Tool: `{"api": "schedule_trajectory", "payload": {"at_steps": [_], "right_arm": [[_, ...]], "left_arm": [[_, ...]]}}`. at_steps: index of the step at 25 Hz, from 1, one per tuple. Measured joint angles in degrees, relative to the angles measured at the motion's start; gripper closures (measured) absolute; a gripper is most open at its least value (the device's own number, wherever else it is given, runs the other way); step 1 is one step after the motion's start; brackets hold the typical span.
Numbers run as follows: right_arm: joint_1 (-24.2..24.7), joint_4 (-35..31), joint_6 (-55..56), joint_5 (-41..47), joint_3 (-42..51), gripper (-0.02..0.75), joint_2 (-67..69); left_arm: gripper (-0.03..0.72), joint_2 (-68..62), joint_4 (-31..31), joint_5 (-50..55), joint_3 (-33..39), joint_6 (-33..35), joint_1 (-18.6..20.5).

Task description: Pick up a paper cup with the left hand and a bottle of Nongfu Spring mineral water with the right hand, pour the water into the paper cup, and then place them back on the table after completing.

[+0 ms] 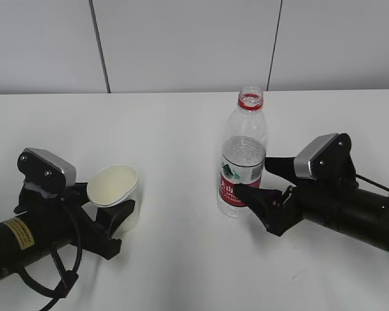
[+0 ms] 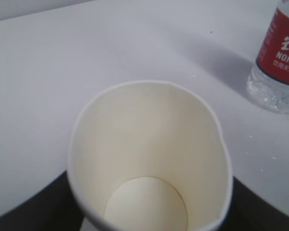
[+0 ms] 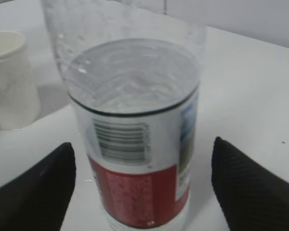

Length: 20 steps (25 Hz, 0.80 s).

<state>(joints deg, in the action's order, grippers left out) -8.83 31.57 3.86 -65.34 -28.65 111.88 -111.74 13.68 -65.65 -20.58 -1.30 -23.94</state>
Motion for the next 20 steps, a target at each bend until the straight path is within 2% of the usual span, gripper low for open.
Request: {"api": "schedule_trajectory", "payload": {"at_steps": [4,15,20], "right_arm": [[0.00,3.58,2.52,0.00,-3.02,0.074,1.91],[0.00,4.69,3.17,0.00,-9.28,0.080,5.54],[0.00,6.60,3.25,-0.10,-11.37,0.168,6.99]], "left_arm": [[0.250,0.00,0.00,0.00,0.00,0.03,0.00],[0.251,0.00,-0.02,-0.05,0.00,0.07,0.00],[0.251,0.00,-0.02,-0.05,0.00,0.09,0.00]]}}
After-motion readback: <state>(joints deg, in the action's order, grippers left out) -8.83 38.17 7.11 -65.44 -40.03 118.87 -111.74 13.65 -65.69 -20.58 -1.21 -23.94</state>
